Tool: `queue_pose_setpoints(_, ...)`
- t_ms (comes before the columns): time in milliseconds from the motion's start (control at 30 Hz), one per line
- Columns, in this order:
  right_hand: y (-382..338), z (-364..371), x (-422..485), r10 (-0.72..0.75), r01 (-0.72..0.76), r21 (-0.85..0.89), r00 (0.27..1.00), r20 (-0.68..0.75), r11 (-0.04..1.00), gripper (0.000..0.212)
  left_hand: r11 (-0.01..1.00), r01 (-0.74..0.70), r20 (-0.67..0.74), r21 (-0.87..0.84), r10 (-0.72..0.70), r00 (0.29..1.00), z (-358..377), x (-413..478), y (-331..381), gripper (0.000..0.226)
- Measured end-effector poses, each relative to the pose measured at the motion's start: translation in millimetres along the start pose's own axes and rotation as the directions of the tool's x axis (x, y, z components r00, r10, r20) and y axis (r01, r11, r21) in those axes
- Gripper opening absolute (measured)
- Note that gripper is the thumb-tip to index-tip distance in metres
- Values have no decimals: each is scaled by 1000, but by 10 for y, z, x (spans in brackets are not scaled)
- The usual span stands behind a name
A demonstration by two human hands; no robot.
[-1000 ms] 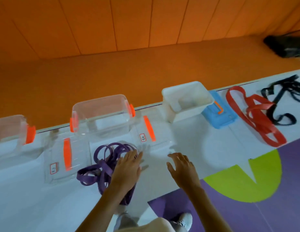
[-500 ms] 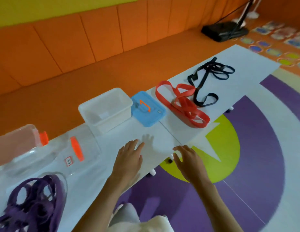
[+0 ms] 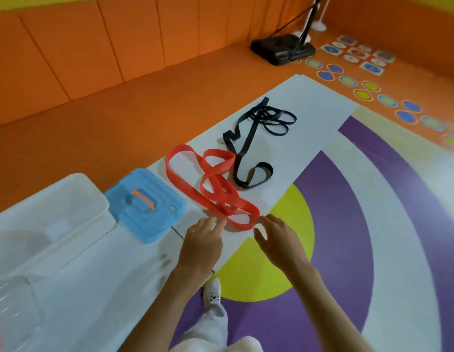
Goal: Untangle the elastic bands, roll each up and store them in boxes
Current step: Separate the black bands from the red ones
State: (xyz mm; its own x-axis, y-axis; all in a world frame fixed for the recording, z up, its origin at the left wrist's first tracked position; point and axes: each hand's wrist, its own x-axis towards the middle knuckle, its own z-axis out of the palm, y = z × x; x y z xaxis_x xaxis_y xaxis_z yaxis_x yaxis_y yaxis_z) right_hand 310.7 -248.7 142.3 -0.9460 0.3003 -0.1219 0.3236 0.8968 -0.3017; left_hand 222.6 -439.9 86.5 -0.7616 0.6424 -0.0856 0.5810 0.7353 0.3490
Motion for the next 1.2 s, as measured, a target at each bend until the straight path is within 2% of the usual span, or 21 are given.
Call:
queue_pose_setpoints(300, 509, -131, 1419, -46, 53, -50, 990, 134, 997, 29, 988, 149, 86, -32, -145, 986, 80, 1277, -198, 50)
queue_pose_setpoints(467, 682, -96, 2109, -103, 116, -52, 973, 205, 992, 30, 968, 251, 68, -30, -249, 966, 100, 1745, -224, 47)
queue_pose_setpoints(633, 909, 44, 2867, -190, 201, -11, 941, 280, 980, 29, 944, 330, 52, -9, -329, 943, 229, 2212, -167, 47)
queue_pose_setpoints(833, 1303, 236, 3638, -298, 333, -13, 860, 415, 943, 37, 903, 423, 45, -76, -421, 906, 436, 2718, -27, 49)
queue_pose_setpoints(1033, 1911, 214, 4400, -305, 390, -28, 760, 575, 920, 54, 892, 452, 181, 16, -447, 876, 700, 3496, 454, 67)
queue_pose_setpoints(1200, 2369, 142, 5084, -302, 361, 9, 768, 565, 933, 52, 866, 492, 270, 91, -497, 825, 922, 4153, 704, 86)
